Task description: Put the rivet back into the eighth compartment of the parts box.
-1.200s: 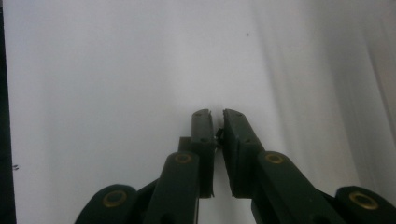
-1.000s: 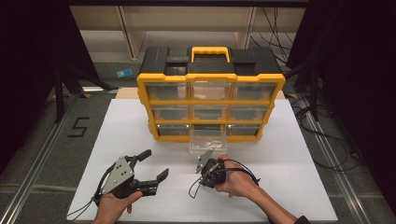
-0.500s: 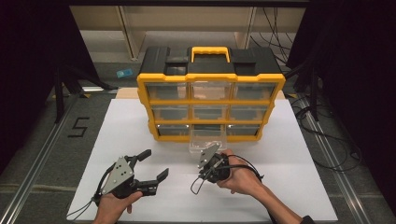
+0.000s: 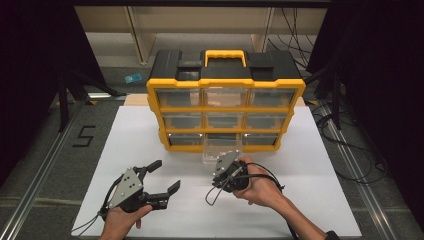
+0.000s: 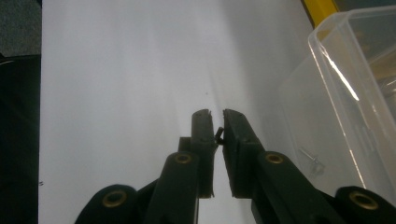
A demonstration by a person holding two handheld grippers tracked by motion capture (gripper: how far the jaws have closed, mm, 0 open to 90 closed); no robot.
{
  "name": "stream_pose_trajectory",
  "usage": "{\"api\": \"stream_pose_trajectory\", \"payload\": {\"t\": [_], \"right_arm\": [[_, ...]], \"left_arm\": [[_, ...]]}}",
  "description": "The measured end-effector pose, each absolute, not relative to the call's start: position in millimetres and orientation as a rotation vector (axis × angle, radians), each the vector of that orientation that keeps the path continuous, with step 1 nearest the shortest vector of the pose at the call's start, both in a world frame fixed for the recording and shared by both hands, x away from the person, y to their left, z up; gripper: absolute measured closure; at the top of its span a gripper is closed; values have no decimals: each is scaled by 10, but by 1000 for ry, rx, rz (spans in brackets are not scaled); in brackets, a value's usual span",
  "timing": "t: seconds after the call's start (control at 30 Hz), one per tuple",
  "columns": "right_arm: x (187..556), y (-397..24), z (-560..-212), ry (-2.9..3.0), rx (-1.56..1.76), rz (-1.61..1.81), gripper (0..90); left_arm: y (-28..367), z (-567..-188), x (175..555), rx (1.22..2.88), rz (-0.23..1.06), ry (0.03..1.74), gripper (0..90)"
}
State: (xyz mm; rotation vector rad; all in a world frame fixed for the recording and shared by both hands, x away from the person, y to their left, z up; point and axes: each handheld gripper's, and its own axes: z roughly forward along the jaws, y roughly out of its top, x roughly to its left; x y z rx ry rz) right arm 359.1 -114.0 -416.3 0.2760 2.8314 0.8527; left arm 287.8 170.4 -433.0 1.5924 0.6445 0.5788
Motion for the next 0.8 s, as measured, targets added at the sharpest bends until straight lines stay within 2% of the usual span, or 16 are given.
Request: {"api": "stream_pose_trajectory", "payload": {"t": [0.8], "right_arm": [[3589,-1208,-3897,2740,270,937,836]], "left_arm": [[1706,-4324,2881,1592,584,640,163]]}}
